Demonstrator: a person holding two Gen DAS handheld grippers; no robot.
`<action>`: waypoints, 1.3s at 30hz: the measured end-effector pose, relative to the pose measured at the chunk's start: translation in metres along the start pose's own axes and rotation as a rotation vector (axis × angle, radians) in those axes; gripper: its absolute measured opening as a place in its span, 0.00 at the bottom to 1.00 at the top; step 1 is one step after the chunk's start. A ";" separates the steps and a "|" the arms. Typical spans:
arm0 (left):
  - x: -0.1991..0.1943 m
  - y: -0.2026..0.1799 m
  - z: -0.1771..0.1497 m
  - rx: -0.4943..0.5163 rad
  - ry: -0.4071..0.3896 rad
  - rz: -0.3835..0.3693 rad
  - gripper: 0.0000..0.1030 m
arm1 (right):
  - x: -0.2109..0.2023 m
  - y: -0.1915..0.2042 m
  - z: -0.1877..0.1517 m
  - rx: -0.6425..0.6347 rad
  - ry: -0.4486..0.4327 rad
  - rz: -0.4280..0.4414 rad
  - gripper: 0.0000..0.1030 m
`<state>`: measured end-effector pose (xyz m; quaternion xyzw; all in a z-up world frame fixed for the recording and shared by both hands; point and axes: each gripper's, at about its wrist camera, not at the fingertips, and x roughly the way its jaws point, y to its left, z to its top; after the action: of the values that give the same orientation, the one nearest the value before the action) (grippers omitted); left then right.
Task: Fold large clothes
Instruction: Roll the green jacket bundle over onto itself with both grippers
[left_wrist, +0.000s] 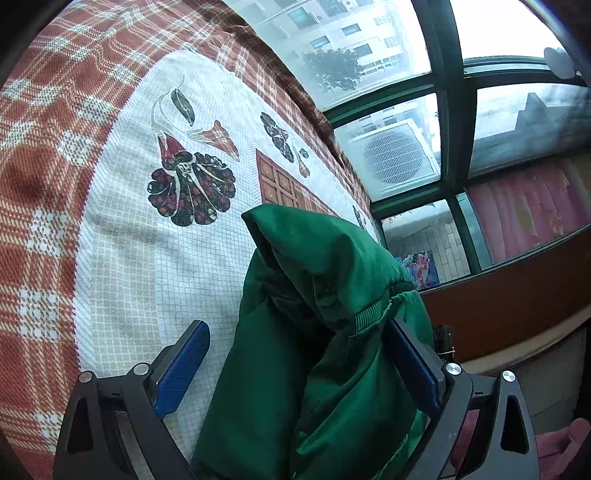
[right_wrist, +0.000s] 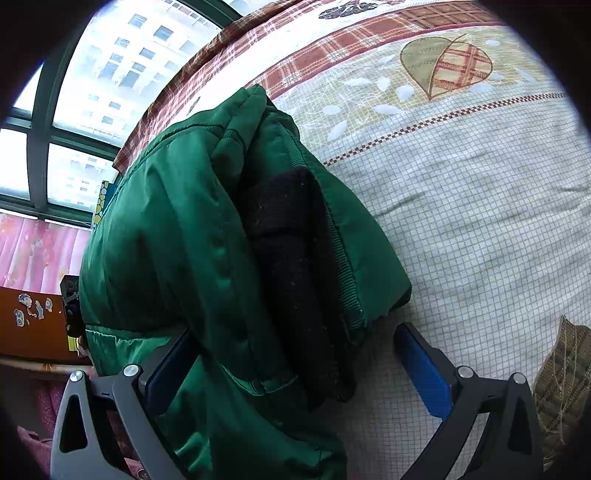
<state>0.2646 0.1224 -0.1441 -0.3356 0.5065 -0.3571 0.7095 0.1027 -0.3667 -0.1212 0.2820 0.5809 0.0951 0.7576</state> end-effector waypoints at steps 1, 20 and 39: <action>0.003 0.000 0.000 0.005 0.018 -0.021 0.99 | 0.000 -0.001 0.001 -0.003 -0.001 0.002 1.00; 0.032 -0.023 -0.013 0.054 0.086 0.046 1.00 | -0.007 -0.009 -0.007 -0.071 -0.040 0.055 1.00; 0.037 -0.025 -0.021 -0.081 0.087 0.085 1.00 | -0.018 -0.019 -0.022 -0.144 -0.089 0.111 1.00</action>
<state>0.2484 0.0760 -0.1466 -0.3263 0.5645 -0.3200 0.6873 0.0729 -0.3836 -0.1201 0.2625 0.5220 0.1659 0.7944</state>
